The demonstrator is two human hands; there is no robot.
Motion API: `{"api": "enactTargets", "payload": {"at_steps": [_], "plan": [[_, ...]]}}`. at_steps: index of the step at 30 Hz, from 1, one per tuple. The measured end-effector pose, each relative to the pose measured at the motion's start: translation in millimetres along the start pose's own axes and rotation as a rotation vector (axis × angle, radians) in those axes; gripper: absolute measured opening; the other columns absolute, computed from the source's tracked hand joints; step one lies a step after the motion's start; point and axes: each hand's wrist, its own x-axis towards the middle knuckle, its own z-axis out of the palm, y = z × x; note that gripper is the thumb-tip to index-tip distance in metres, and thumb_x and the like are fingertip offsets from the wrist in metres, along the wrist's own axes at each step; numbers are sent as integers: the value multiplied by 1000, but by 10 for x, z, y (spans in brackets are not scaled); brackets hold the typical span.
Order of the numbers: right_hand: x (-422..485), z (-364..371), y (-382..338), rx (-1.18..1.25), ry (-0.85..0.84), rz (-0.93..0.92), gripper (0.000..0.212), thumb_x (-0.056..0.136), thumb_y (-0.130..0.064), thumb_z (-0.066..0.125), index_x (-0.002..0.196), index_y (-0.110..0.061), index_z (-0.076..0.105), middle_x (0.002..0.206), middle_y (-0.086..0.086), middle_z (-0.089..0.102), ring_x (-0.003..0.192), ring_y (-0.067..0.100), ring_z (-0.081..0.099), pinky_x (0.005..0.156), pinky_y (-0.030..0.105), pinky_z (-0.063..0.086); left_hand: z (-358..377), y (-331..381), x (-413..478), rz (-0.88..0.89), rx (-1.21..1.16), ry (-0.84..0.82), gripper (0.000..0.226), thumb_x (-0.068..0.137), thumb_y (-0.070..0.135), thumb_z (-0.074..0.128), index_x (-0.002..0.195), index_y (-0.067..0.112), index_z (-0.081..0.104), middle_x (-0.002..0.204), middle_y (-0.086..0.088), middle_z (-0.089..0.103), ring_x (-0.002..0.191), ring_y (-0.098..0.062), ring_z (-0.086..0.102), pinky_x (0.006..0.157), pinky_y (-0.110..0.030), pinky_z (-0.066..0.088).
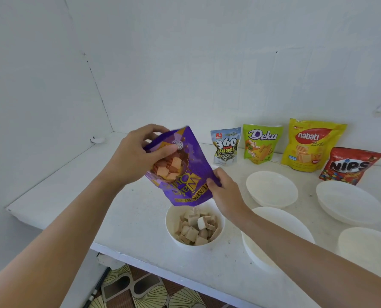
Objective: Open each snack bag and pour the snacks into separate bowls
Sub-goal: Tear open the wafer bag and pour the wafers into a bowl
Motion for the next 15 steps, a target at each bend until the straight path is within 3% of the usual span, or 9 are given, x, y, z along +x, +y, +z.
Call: {"api": "enactTargets", "payload": {"at_steps": [3, 6, 8, 11, 13, 15], "plan": [[-74, 16, 138, -75, -157, 120, 16, 103, -13, 44, 114, -14, 57, 104, -2, 68, 91, 8, 64, 71, 17, 50, 132, -120, -36, -54, 93, -35, 20, 84, 39, 80, 96, 28, 68, 87, 2, 76, 78, -19, 76, 73, -50, 63], [-86, -7, 165, -43, -144, 119, 14, 105, -14, 42, 111, -14, 55, 103, -2, 69, 91, 12, 65, 69, 15, 50, 165, -178, -39, -68, 88, -19, 21, 86, 41, 77, 95, 25, 66, 79, 2, 76, 76, -22, 75, 73, -53, 62], [-64, -32, 76, 14, -61, 60, 11, 104, -13, 43, 101, -17, 53, 101, 4, 67, 86, 12, 63, 63, 12, 46, 113, -127, -13, -45, 51, 34, 27, 82, 47, 77, 98, 29, 66, 88, 5, 75, 79, -17, 76, 73, -50, 63], [-4, -60, -20, 102, 39, -61, 20, 104, -13, 45, 88, -25, 47, 100, 14, 64, 84, 18, 62, 64, 20, 47, 5, -13, 22, -3, 3, 46, 35, 80, 47, 78, 109, 30, 66, 102, 6, 74, 87, -14, 76, 74, -40, 64], [8, -64, -48, 112, 33, -93, 21, 105, -14, 45, 88, -26, 46, 99, 14, 64, 87, 23, 64, 65, 27, 50, -62, 29, 25, 15, 16, -10, 43, 76, 45, 78, 114, 30, 65, 103, 7, 75, 88, -11, 76, 73, -31, 64], [6, -62, -8, 62, -9, -64, 20, 104, -14, 45, 89, -27, 48, 102, 13, 64, 92, 22, 63, 67, 20, 47, -88, -1, 23, 13, 59, -57, 41, 74, 43, 80, 111, 34, 64, 100, 7, 75, 88, -12, 76, 73, -33, 64]]}}
